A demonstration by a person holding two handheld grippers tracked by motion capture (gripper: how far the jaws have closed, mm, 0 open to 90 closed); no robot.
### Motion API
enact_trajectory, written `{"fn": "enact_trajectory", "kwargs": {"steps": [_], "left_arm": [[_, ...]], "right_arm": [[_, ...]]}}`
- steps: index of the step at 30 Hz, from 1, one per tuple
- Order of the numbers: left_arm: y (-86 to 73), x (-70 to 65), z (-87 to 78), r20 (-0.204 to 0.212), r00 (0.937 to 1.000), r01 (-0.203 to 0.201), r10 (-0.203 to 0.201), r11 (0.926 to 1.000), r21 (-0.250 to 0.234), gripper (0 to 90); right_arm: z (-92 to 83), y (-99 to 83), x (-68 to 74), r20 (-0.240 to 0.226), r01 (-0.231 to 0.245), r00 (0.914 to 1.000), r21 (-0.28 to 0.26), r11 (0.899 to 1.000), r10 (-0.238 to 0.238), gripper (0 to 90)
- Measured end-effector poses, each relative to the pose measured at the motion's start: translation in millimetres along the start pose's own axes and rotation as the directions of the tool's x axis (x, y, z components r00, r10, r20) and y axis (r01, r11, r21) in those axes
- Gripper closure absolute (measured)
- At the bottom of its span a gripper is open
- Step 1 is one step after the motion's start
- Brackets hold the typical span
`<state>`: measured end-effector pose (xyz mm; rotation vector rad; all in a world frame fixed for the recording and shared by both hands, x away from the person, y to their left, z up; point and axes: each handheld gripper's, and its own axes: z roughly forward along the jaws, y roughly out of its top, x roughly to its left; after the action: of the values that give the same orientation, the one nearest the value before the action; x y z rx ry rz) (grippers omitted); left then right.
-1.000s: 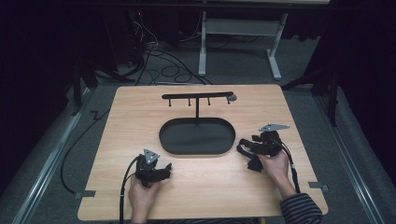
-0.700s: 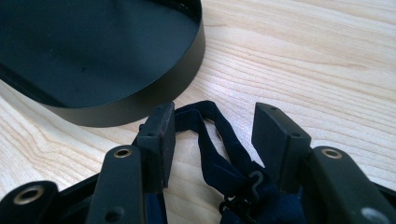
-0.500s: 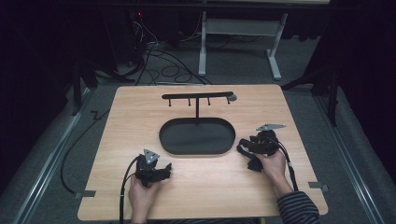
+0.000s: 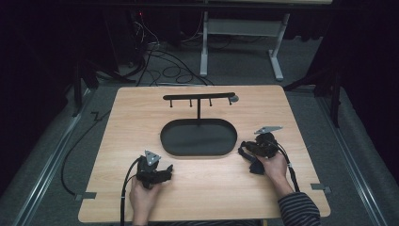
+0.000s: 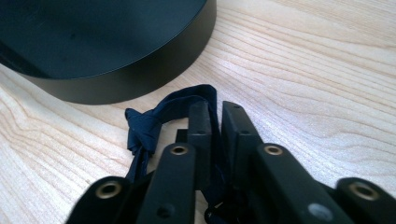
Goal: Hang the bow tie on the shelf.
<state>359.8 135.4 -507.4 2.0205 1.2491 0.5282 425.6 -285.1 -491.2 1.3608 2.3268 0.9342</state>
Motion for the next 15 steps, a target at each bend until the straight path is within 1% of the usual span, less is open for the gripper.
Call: {"fn": "enact_trajectory", "kwargs": {"steps": [4,7,8,10,11,12,13,14,15], "left_arm": [[0.0,0.3,0.0,0.003,1.0,0.002,-0.002,1.0,-0.001,21.7],[0.0,0.3,0.0,0.003,1.0,0.002,-0.002,1.0,0.0,21.7],[0.0,0.3,0.0,0.003,1.0,0.001,-0.001,1.0,0.0,21.7],[0.0,0.3,0.0,0.003,1.0,0.002,-0.002,1.0,-0.001,21.7],[0.0,0.3,0.0,0.003,1.0,0.002,-0.002,1.0,-0.001,21.7],[0.0,0.3,0.0,0.003,1.0,0.002,-0.002,1.0,-0.001,21.7],[0.0,0.3,0.0,0.003,1.0,0.002,-0.002,1.0,-0.001,21.7],[0.0,0.3,0.0,0.003,1.0,0.001,-0.001,1.0,0.0,21.6],[0.0,0.3,0.0,0.003,1.0,0.001,-0.001,1.0,0.0,21.6]], "right_arm": [[-0.1,0.0,0.7,0.0,0.0,1.0,0.004,1.0,0.0,89.2],[-2.5,0.8,3.0,-0.002,0.014,0.9999,0.008,1.0,-0.014,90.0],[-3.3,1.2,3.6,-0.004,0.023,0.9997,-0.003,1.0,-0.023,90.0],[-5.0,1.5,4.1,-0.005,0.023,0.9997,-0.007,1.0,-0.023,90.0],[-8.0,1.9,4.1,-0.011,0.025,0.9996,-0.019,1.0,-0.025,90.0],[-8.0,1.9,4.1,-0.011,0.025,0.9996,-0.019,1.0,-0.025,90.0],[-11.5,2.1,4.1,-0.019,0.014,0.9997,-0.029,0.999,-0.015,90.0],[-13.4,2.3,3.7,-0.021,0.019,0.9996,-0.035,0.999,-0.02,90.0],[-15.6,2.5,4.2,-0.022,0.015,0.9996,-0.041,0.999,-0.016,90.0]]}}
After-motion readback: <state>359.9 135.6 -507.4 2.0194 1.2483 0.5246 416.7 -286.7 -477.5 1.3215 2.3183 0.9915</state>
